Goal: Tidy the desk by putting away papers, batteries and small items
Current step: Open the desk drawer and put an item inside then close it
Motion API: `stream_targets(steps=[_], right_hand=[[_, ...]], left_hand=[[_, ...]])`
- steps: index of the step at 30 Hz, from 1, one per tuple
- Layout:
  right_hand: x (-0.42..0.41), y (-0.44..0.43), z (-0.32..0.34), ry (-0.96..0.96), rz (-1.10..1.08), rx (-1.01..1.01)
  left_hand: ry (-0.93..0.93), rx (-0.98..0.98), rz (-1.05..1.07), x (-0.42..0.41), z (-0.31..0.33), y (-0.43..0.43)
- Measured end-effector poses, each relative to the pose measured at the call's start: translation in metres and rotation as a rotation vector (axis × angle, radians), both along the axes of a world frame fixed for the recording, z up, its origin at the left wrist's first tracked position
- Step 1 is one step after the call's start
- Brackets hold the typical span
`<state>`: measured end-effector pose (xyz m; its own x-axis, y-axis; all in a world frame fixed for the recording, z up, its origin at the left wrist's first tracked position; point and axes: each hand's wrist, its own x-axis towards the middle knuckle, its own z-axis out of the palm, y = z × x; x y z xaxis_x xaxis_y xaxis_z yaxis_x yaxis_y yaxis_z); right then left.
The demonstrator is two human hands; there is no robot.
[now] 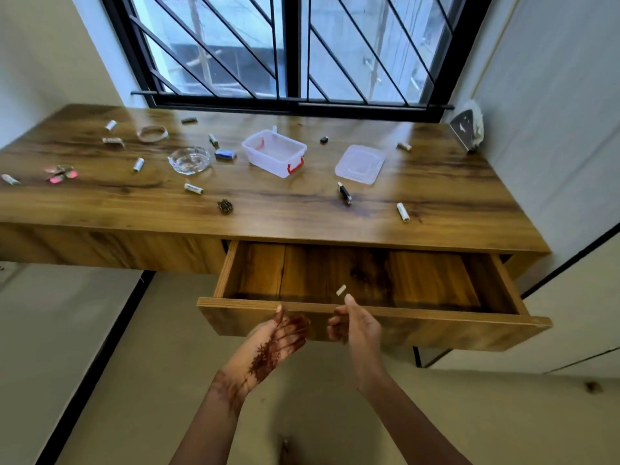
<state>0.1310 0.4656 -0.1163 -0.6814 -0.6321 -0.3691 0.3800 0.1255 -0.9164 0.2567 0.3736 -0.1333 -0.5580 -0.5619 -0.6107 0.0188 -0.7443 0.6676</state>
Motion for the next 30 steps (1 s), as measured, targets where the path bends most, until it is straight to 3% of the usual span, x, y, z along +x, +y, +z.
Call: stream_targets(steps=[10,18,25,30], right_hand=[[-0.033,-0.079,0.068,0.227,0.029,-0.189],[-0.071,-0.174,0.081,0.359,-0.066,-0.162],[-0.123,-0.235,0.05,0.917,-0.151,0.281],[-0.153,-0.247,0.022,1.015,-0.058,0.557]], left_hand=[[0.066,-0.397,0.03,-0.035,0.093,-0.083],[-0.012,-0.638,0.079,-0.068,0.11,-0.182],[-0.107,-0.78,0.086,-0.074,0.105,-0.246],[-0.132,-0.759,0.079,-0.08,0.09,-0.267]])
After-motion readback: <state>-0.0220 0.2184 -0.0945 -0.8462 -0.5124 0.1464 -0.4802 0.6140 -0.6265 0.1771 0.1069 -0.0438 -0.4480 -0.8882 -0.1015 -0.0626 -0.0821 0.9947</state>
